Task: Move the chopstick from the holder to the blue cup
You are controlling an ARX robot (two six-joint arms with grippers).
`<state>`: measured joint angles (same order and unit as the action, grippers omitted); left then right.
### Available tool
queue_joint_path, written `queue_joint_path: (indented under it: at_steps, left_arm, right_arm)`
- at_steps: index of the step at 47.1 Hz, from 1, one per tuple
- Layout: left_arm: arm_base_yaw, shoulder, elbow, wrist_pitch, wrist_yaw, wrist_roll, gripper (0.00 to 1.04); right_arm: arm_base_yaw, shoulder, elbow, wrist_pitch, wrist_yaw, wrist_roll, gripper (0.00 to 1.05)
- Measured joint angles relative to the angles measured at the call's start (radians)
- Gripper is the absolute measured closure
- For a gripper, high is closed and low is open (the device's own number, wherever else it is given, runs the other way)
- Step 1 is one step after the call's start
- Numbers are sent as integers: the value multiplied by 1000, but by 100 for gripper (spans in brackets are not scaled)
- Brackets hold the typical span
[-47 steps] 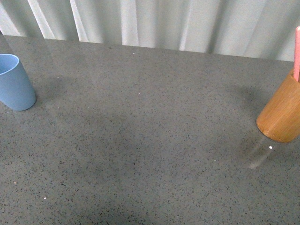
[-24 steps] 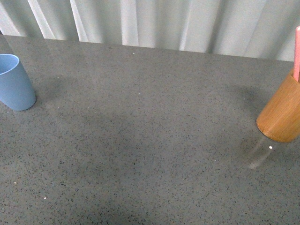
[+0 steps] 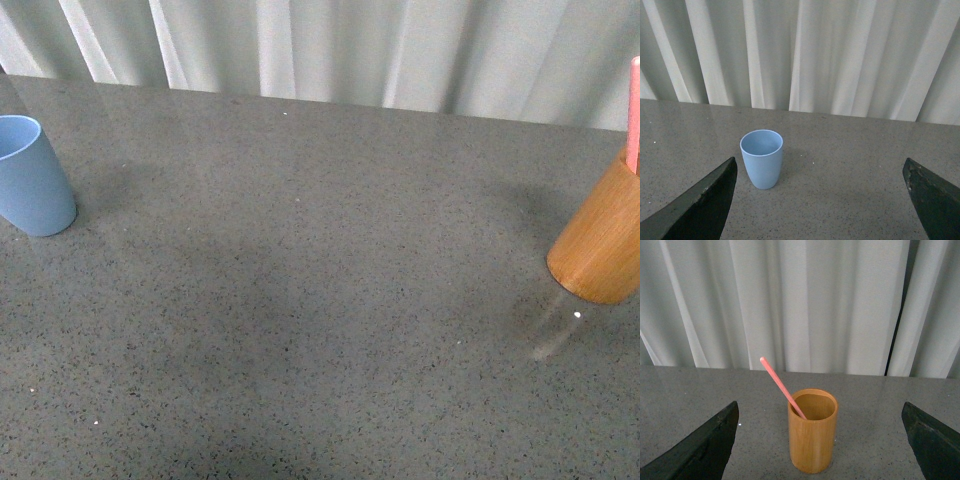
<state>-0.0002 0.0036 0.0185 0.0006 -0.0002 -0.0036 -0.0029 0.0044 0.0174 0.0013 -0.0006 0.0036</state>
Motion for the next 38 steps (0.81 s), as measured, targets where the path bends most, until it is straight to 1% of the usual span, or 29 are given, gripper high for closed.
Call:
queue_joint_path:
  at_steps: [19, 20, 21, 22, 23, 24, 25, 26, 28, 32, 33, 35, 38]
  left_arm:
    - [0, 0, 0, 0, 0, 0, 7]
    - [-14, 13, 5, -16, -44, -11, 7]
    - [-47, 45, 25, -75, -162, -48, 7]
    - [-68, 79, 42, -115, -237, -80, 7]
    - [-81, 140, 64, -149, -336, -129, 7]
    - [-83, 181, 72, -151, -385, -152, 7]
    - [-71, 234, 81, -143, -410, -176, 7]
    - [-57, 267, 87, -136, -403, -192, 7]
    - [-9, 351, 114, -129, -354, -219, 7]
    - [82, 505, 184, -91, -227, -232, 7]
    - [113, 572, 217, -75, -176, -230, 7]
    - [156, 682, 278, -64, -113, -227, 7]
    - [183, 843, 376, -68, -57, -207, 7]
  right_arm:
    - [0, 0, 0, 0, 0, 0, 10]
    - [0, 0, 0, 0, 0, 0, 10]
    - [0, 0, 0, 0, 0, 0, 10]
    - [0, 0, 0, 0, 0, 0, 10]
    - [0, 0, 0, 0, 0, 0, 10]
    - [0, 0, 0, 0, 2, 0, 10]
    - [0, 0, 0, 0, 0, 0, 10]
    - [0, 0, 0, 0, 0, 0, 10]
    - [0, 0, 0, 0, 0, 0, 10]
    - [0, 0, 0, 0, 0, 0, 10]
    - [0, 0, 0, 0, -1, 0, 10]
    - [0, 0, 0, -1, 0, 0, 10]
    - [0, 0, 0, -1, 0, 0, 10]
